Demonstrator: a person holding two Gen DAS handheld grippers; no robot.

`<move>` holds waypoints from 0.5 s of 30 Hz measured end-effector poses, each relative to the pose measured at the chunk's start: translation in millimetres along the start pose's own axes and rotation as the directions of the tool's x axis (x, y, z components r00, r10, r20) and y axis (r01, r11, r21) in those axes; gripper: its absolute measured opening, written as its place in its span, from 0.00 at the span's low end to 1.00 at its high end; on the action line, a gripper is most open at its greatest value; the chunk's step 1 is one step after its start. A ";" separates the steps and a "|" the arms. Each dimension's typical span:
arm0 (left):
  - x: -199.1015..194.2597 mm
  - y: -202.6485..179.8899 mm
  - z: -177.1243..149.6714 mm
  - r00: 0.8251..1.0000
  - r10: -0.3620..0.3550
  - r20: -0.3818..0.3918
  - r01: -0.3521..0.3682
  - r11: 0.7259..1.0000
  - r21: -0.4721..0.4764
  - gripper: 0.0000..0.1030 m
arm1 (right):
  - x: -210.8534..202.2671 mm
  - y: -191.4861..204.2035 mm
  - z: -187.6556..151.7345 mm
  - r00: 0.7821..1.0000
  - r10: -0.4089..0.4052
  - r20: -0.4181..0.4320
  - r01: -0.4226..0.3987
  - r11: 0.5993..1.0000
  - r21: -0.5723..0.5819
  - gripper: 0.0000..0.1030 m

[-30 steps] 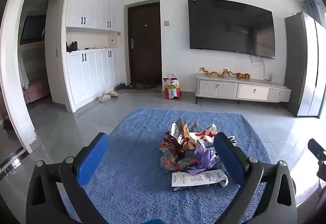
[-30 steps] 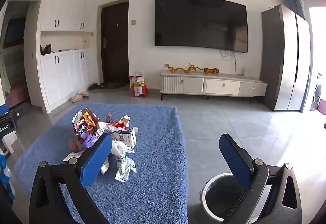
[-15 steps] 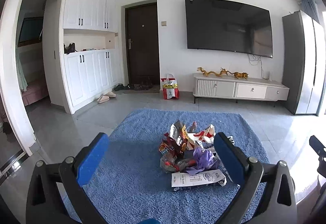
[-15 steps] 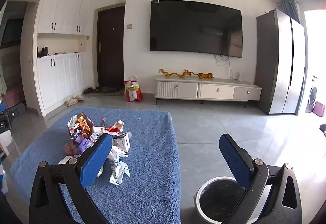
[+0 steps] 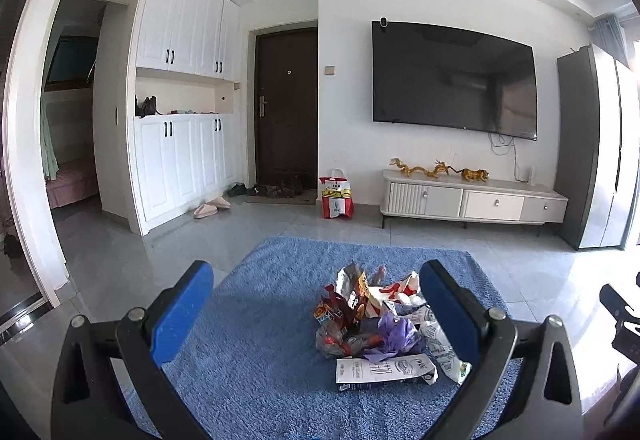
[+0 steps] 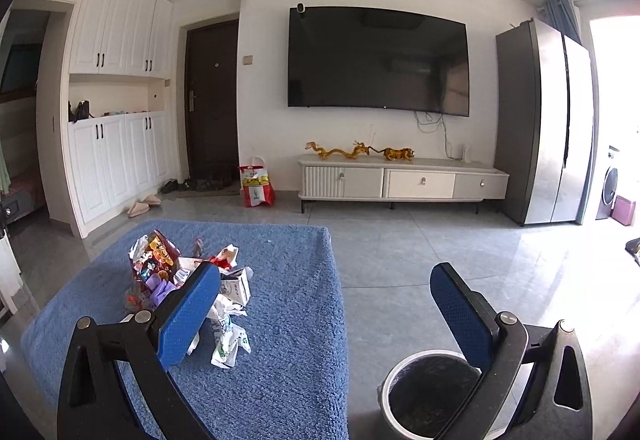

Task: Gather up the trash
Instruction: 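Move both grippers toward the trash pile on the blue rug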

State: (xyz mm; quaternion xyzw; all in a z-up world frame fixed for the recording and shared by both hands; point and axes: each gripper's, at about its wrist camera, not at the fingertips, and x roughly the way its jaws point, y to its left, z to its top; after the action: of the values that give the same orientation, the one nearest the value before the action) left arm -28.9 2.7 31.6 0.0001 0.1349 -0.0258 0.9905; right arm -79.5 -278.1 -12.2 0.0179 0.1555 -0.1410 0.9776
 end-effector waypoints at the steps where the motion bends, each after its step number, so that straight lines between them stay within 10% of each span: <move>1: -0.2 -0.2 0.2 1.000 0.002 0.002 -0.002 1.000 0.001 1.00 | 0.2 -0.3 0.3 1.000 0.000 0.001 0.000 1.000 0.001 1.00; 15: 16.8 -9.0 -3.5 1.000 0.008 -0.016 -0.007 0.998 0.064 1.00 | 13.1 3.8 2.1 1.000 0.008 -0.019 -0.008 1.000 -0.003 1.00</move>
State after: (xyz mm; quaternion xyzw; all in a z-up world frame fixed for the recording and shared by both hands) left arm -14.1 -7.1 23.8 0.0324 0.1421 -0.0264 0.9890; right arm -65.9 -278.1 -14.3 0.0183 0.1651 -0.1366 0.9766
